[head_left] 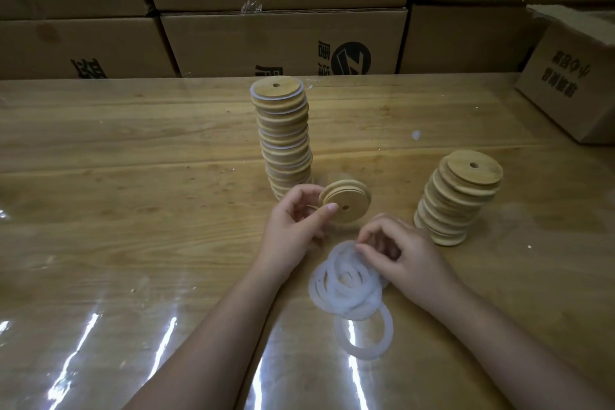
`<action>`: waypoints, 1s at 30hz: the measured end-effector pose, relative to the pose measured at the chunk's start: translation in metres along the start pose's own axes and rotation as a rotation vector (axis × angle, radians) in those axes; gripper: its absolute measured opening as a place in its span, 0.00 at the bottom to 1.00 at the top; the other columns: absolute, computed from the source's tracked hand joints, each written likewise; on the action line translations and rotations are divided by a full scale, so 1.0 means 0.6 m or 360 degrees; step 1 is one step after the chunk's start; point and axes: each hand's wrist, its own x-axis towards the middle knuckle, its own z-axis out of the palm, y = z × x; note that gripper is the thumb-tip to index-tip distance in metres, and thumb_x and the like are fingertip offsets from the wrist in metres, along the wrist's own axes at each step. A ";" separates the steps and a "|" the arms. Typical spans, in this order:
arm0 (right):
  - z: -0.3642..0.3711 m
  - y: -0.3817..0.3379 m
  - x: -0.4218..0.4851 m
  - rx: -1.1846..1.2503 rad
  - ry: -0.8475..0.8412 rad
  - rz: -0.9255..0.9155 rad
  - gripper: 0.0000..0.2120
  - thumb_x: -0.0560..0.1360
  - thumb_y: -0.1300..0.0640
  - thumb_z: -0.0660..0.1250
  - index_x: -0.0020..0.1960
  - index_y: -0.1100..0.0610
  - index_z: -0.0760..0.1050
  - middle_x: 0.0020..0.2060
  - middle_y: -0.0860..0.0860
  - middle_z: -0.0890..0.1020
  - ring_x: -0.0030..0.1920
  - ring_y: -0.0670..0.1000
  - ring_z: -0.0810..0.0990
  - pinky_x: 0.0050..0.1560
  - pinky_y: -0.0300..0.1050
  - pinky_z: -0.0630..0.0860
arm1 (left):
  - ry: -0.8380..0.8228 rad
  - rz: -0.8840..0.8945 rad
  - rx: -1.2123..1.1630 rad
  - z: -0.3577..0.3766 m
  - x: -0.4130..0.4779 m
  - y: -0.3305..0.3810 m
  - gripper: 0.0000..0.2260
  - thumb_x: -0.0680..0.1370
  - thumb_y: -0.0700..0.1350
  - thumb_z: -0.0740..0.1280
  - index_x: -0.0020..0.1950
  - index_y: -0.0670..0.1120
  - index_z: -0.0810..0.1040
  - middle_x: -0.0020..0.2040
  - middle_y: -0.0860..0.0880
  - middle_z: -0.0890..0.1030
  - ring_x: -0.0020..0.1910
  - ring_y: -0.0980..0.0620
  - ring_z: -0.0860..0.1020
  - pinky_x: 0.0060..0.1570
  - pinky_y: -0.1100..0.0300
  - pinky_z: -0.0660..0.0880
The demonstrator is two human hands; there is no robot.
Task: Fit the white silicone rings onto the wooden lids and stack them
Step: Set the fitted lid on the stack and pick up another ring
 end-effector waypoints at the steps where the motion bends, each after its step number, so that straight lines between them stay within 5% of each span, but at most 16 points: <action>1: -0.001 0.000 0.000 0.0037 0.0072 0.0018 0.09 0.70 0.66 0.71 0.43 0.53 0.76 0.37 0.45 0.77 0.35 0.45 0.74 0.37 0.32 0.68 | 0.0004 0.0031 0.0029 0.000 -0.001 -0.001 0.08 0.72 0.38 0.71 0.49 0.47 0.78 0.41 0.47 0.80 0.35 0.50 0.77 0.32 0.60 0.75; 6: -0.007 -0.002 0.004 0.0106 0.0337 0.0004 0.07 0.72 0.66 0.69 0.47 0.56 0.79 0.41 0.45 0.78 0.38 0.41 0.75 0.40 0.30 0.70 | -0.0081 0.0206 0.0353 0.003 -0.006 -0.004 0.12 0.73 0.42 0.72 0.50 0.59 0.79 0.43 0.55 0.82 0.40 0.46 0.80 0.42 0.50 0.79; 13: -0.007 0.001 0.007 0.0127 0.0388 -0.0031 0.05 0.72 0.67 0.69 0.44 0.59 0.77 0.41 0.46 0.76 0.38 0.43 0.74 0.39 0.31 0.70 | -0.0148 0.0326 0.0537 0.005 -0.010 0.000 0.16 0.73 0.41 0.72 0.52 0.62 0.77 0.45 0.65 0.78 0.38 0.61 0.75 0.41 0.67 0.73; 19: -0.006 0.009 0.008 0.0089 0.0459 -0.0023 0.02 0.72 0.63 0.70 0.42 0.60 0.76 0.48 0.48 0.75 0.40 0.44 0.76 0.39 0.32 0.72 | -0.0191 0.0389 0.0562 0.010 -0.016 0.002 0.10 0.72 0.39 0.69 0.40 0.54 0.76 0.42 0.59 0.78 0.38 0.59 0.75 0.38 0.66 0.71; 25: -0.004 0.012 0.010 0.0056 0.0500 -0.0020 0.02 0.73 0.62 0.69 0.42 0.60 0.76 0.44 0.47 0.76 0.39 0.46 0.76 0.37 0.37 0.73 | -0.0190 0.0433 0.0555 0.013 -0.021 0.006 0.03 0.73 0.47 0.68 0.45 0.56 0.79 0.44 0.57 0.80 0.38 0.57 0.77 0.37 0.67 0.73; 30: -0.006 0.013 0.009 0.0021 0.0499 0.0012 0.03 0.73 0.62 0.69 0.43 0.57 0.75 0.43 0.47 0.76 0.38 0.47 0.76 0.36 0.35 0.73 | -0.0248 0.0559 0.0675 0.012 -0.021 0.000 0.14 0.68 0.57 0.72 0.50 0.53 0.78 0.48 0.55 0.78 0.40 0.56 0.77 0.37 0.65 0.75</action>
